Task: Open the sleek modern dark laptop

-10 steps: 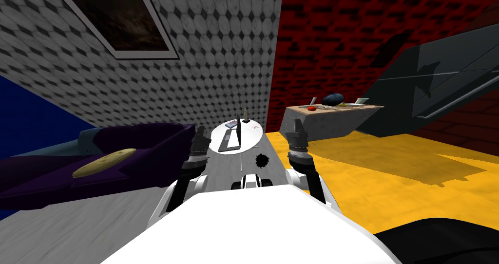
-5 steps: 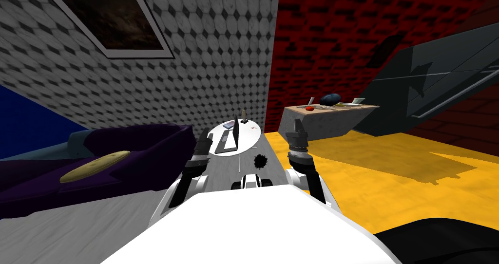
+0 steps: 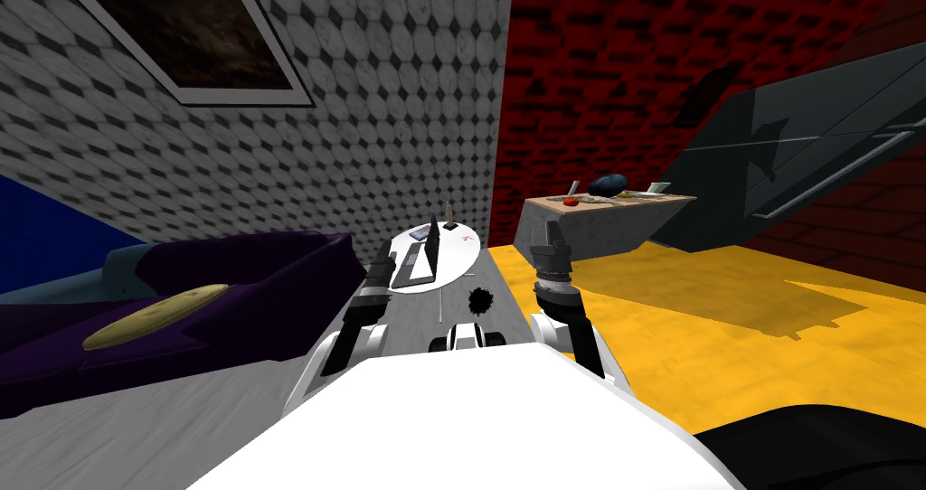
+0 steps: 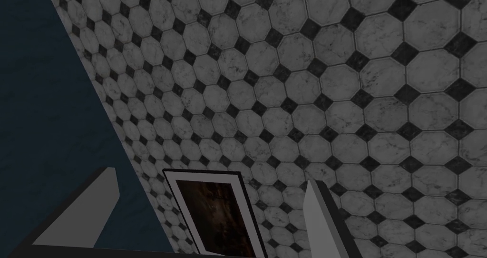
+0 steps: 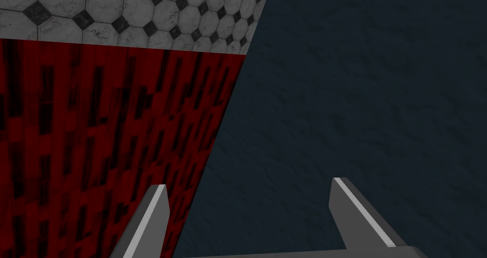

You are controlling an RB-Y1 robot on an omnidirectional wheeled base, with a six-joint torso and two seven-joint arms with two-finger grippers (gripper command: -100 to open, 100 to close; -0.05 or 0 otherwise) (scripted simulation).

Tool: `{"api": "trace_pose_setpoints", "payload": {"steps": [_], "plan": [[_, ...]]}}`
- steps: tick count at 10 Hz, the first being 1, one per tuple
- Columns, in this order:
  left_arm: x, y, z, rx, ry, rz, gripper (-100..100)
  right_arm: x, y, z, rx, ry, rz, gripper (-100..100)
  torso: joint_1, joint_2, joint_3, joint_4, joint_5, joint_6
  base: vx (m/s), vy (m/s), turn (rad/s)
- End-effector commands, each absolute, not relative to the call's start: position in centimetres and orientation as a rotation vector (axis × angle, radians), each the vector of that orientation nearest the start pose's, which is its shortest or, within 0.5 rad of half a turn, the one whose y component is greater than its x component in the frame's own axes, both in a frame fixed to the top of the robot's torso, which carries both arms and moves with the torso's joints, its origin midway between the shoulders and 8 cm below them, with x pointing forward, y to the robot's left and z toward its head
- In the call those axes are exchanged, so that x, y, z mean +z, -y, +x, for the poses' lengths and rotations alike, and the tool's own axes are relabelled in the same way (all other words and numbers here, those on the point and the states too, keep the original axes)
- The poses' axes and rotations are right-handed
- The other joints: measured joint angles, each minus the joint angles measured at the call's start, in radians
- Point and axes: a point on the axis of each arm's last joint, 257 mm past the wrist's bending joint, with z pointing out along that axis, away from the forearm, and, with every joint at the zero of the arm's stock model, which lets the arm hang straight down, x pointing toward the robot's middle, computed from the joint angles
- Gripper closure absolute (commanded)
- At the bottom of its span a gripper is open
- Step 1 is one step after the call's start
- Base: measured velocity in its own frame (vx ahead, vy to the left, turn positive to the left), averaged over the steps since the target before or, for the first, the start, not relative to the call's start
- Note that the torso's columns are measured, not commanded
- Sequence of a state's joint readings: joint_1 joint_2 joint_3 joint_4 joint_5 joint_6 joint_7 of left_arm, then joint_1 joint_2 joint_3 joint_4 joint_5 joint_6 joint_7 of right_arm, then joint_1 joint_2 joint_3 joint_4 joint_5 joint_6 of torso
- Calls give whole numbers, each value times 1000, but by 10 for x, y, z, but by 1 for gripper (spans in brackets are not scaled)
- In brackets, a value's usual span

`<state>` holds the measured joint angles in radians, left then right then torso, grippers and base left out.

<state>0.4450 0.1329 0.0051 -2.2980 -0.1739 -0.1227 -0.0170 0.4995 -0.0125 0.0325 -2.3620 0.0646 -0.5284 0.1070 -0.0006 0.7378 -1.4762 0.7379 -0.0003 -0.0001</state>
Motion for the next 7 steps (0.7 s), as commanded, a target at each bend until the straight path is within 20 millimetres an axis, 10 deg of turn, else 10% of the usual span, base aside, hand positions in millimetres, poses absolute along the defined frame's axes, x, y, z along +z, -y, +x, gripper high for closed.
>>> {"api": "trace_pose_setpoints", "payload": {"steps": [1,7], "plan": [[-49,-279,406,-1012,-1039,-747,-100,64,254,324,1217,-602,486,0,1,0,0,0,0,0,36,-62,-24],[-94,-292,417,-894,-1172,-813,-100,64,254,324,1217,-602,486,0,1,1,0,0,0,0,32,-68,-28]]}}
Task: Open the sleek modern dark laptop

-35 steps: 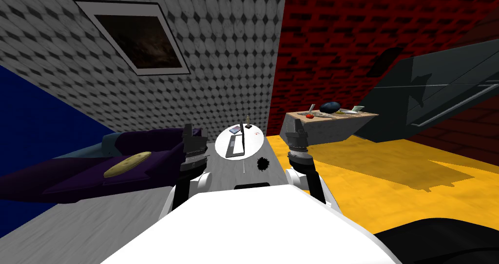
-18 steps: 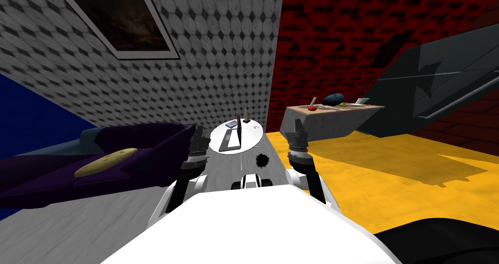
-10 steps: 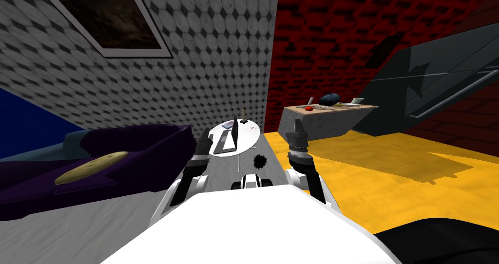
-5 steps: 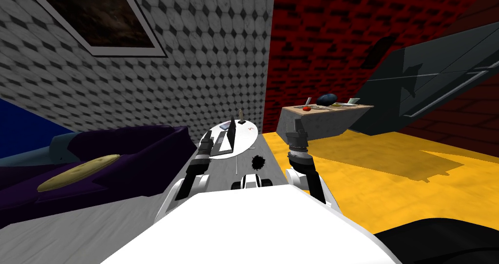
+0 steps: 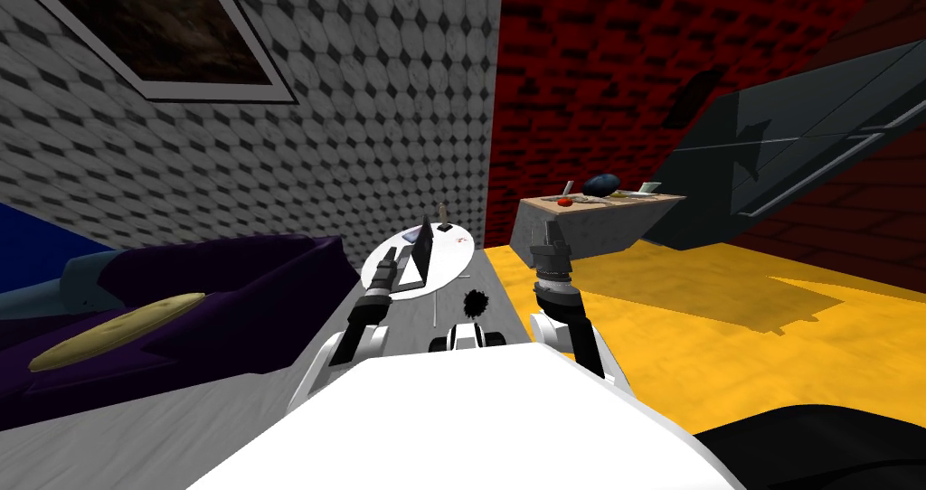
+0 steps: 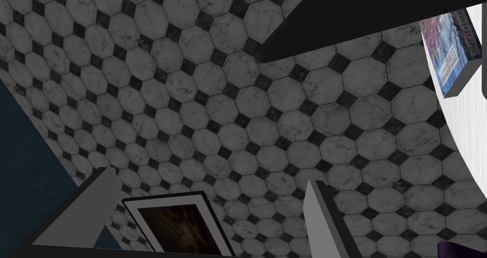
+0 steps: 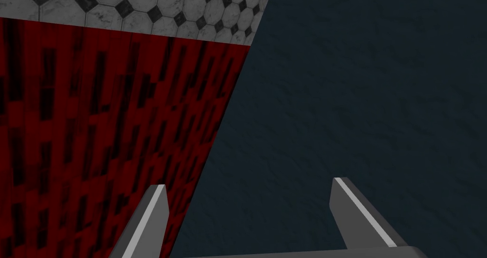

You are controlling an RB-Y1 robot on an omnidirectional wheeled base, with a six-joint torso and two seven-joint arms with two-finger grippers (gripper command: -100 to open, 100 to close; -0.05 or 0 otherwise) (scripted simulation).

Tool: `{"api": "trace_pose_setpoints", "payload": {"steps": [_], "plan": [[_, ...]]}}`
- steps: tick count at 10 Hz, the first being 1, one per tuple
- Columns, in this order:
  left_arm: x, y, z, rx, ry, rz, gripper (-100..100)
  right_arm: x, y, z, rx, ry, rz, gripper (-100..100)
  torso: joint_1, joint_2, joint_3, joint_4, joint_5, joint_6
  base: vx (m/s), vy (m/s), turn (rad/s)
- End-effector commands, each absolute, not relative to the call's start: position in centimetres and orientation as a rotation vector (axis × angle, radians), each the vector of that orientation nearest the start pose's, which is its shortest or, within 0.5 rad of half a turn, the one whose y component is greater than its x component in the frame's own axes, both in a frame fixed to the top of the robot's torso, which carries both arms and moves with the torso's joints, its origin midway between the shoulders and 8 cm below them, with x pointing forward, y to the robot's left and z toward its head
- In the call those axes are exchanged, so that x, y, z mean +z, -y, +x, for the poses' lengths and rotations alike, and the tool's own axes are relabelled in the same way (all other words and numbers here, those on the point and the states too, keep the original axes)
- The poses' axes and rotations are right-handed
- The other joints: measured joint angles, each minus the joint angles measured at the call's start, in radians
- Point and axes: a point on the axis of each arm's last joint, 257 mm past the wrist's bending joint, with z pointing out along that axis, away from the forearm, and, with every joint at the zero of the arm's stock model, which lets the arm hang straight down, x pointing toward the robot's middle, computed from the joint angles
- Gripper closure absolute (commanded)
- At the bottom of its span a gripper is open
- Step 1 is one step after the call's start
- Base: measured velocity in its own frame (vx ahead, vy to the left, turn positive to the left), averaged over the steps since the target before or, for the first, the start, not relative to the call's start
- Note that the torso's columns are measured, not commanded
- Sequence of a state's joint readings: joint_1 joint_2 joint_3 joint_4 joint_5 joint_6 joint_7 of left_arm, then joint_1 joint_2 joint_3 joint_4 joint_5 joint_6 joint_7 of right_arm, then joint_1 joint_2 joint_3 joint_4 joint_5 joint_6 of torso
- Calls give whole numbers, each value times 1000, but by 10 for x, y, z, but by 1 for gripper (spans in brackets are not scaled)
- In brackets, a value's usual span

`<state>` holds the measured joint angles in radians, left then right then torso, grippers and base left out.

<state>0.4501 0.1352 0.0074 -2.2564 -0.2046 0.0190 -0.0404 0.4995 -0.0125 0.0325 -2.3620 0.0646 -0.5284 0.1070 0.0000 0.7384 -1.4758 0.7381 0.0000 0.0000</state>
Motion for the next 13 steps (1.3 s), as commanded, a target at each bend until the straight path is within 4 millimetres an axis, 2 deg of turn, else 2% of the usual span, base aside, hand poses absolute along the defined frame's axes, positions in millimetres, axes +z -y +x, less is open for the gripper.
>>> {"api": "trace_pose_setpoints", "payload": {"steps": [1,2,9,11,12,13], "plan": [[-101,-294,418,-875,-1193,-819,-100,64,254,324,1217,-602,486,0,1,0,0,0,0,0,24,-53,-25],[-114,-299,420,-834,-1235,-831,-100,64,254,324,1217,-602,486,0,1,0,0,0,0,0,30,-69,-40],[-158,-318,422,-692,-1368,-870,-100,64,254,324,1217,-602,486,0,1,0,0,0,0,0,35,-58,-26],[-149,-317,421,-700,-1354,-870,-100,64,254,324,1217,-602,486,0,1,0,0,0,0,0,61,-2,-24],[-151,-317,422,-703,-1354,-868,-100,64,254,324,1217,-602,486,0,3,-5,-3,-1,1,0,74,13,-13],[-151,-317,422,-702,-1354,-868,100,64,254,324,1217,-602,486,0,1,-2,-2,-1,1,0,10,2,5]]}}
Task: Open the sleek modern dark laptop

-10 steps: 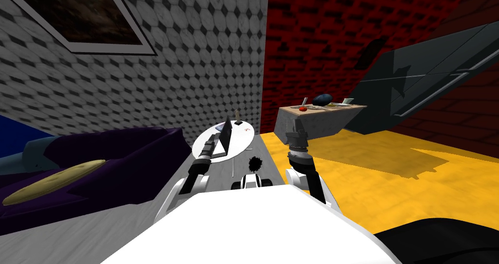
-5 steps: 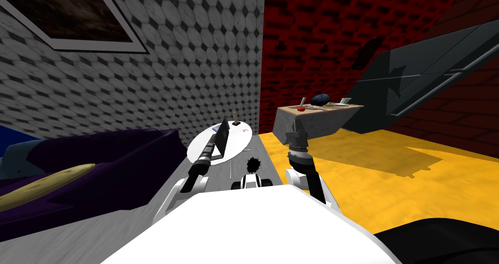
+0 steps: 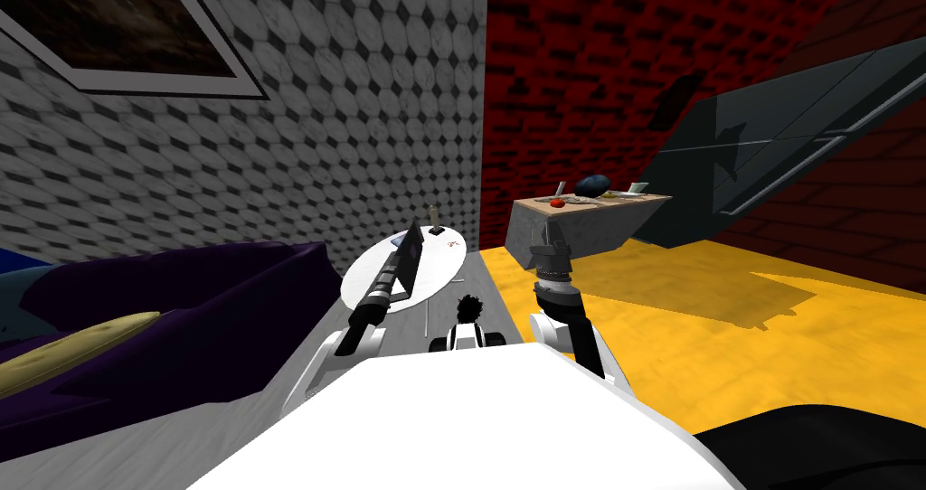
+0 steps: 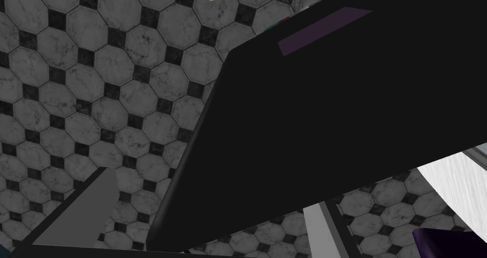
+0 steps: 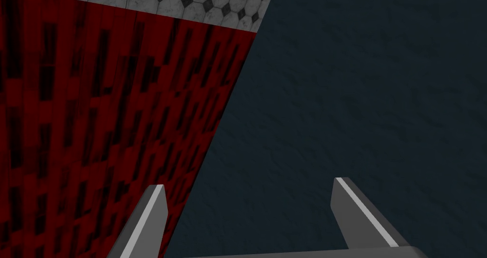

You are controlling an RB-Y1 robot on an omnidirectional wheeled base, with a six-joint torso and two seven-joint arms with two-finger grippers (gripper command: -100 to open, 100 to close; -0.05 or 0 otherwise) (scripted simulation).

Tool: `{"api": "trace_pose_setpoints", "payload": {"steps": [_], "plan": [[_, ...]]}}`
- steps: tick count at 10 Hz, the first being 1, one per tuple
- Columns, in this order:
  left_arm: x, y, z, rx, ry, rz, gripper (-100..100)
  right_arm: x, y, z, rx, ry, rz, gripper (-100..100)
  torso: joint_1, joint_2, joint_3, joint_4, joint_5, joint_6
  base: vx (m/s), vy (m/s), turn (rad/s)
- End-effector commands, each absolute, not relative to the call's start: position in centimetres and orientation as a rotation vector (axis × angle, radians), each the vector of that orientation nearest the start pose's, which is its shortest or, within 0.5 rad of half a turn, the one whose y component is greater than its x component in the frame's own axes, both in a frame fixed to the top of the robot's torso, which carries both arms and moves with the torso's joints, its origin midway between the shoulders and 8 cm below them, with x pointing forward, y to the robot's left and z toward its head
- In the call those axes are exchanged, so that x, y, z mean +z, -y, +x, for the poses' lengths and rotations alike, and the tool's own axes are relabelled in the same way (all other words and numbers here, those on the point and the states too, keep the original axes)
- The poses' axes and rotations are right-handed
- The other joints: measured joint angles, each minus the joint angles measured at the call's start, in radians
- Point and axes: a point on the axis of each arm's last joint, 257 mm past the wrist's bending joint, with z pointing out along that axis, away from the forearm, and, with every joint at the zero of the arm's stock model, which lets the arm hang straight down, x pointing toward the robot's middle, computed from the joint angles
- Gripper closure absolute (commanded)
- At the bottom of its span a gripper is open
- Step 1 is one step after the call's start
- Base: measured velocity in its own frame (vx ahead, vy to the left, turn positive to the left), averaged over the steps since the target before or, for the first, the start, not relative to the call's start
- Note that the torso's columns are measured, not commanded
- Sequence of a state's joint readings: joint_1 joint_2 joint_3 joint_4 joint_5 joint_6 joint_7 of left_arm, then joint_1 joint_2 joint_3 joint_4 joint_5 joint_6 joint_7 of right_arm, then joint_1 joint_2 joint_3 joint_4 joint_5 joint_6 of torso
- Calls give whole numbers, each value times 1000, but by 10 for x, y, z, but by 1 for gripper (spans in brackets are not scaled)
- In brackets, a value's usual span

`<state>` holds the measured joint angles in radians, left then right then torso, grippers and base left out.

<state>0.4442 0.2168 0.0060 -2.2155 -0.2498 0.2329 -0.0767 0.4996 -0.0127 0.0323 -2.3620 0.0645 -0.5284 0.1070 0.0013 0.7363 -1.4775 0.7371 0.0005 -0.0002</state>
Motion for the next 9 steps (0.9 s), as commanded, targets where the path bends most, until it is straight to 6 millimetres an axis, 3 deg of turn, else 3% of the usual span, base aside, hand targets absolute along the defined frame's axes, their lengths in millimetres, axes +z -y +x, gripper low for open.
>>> {"api": "trace_pose_setpoints", "payload": {"steps": [1,5,9], "plan": [[-153,-312,424,-765,-1325,-921,100,64,254,324,1217,-602,486,0,-1,3,3,1,0,0,-17,83,24],[-158,-301,430,-920,-1244,-1056,100,64,254,324,1217,-603,485,0,11,2,3,-2,6,-4,-38,153,5],[-162,-292,438,-1030,-1180,-1136,100,64,254,324,1217,-603,486,0,-4,-1,0,-1,0,1,-22,120,28]]}}
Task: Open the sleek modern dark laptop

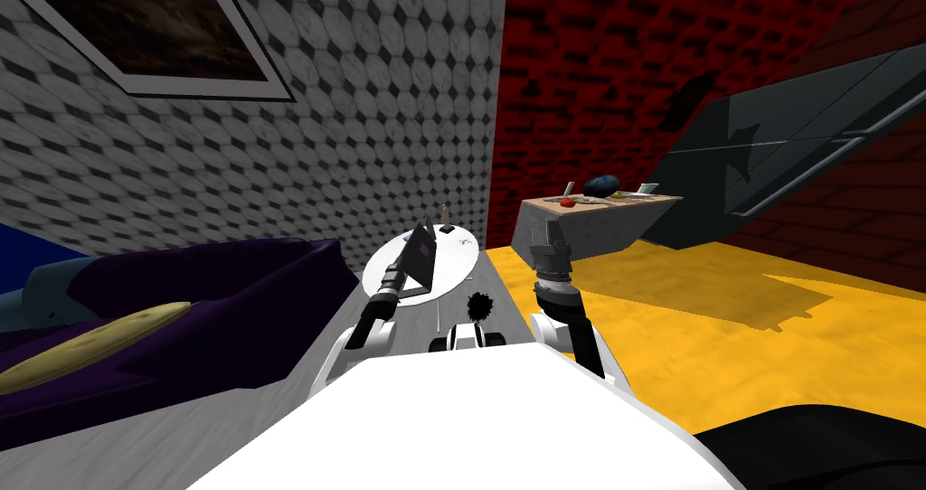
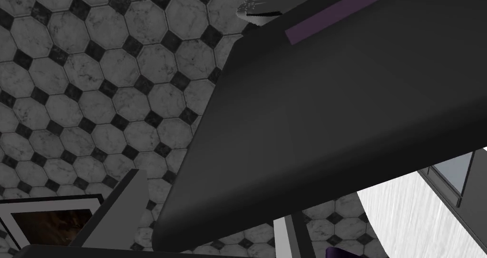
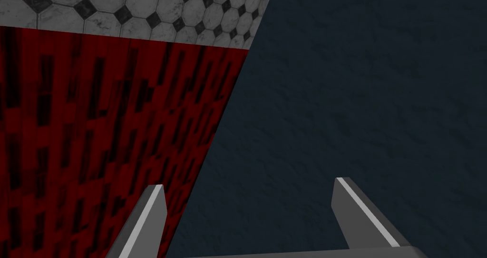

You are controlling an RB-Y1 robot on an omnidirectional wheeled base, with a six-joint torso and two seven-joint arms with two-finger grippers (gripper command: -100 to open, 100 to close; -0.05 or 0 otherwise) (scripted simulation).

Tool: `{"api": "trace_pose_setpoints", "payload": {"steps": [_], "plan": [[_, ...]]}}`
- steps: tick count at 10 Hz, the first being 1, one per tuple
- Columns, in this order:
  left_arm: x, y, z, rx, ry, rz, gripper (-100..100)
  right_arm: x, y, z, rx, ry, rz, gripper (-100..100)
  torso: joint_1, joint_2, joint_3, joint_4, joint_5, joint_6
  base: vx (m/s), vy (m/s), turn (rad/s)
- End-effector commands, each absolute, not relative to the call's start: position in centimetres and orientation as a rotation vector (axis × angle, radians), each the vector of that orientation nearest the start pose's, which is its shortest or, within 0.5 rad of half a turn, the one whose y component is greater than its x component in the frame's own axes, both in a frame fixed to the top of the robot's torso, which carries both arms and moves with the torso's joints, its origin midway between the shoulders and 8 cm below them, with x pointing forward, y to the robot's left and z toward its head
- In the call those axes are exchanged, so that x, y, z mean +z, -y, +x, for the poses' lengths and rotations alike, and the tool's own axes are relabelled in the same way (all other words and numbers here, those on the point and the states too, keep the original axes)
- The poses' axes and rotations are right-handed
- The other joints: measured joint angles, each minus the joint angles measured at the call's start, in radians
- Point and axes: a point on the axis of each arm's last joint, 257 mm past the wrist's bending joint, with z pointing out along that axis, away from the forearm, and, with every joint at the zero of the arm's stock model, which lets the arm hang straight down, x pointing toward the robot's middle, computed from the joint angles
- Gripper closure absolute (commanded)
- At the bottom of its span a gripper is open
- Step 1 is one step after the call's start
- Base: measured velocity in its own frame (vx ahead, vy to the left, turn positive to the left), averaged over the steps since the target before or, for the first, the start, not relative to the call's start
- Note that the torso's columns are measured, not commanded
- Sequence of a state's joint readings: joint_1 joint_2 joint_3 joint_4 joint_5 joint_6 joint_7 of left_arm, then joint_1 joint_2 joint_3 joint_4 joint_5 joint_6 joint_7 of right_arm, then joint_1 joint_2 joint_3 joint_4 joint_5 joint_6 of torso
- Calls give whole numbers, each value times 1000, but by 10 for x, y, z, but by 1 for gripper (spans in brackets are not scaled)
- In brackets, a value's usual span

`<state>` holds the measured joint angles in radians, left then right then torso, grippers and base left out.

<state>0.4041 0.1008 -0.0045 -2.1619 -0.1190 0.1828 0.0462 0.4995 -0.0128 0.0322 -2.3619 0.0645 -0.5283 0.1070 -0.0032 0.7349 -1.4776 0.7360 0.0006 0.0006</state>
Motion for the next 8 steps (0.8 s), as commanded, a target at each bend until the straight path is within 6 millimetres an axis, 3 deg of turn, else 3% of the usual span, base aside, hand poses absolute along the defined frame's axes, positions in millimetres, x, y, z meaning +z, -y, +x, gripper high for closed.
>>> {"api": "trace_pose_setpoints", "payload": {"steps": [1,8], "plan": [[-168,-290,442,-1062,-1163,-1165,100,64,254,324,1217,-602,486,0,-4,1,0,1,-2,1,-27,86,24],[-212,-270,463,-1283,-1022,-1370,100,64,254,324,1217,-602,485,0,2,2,1,3,-1,0,-35,97,19]]}}
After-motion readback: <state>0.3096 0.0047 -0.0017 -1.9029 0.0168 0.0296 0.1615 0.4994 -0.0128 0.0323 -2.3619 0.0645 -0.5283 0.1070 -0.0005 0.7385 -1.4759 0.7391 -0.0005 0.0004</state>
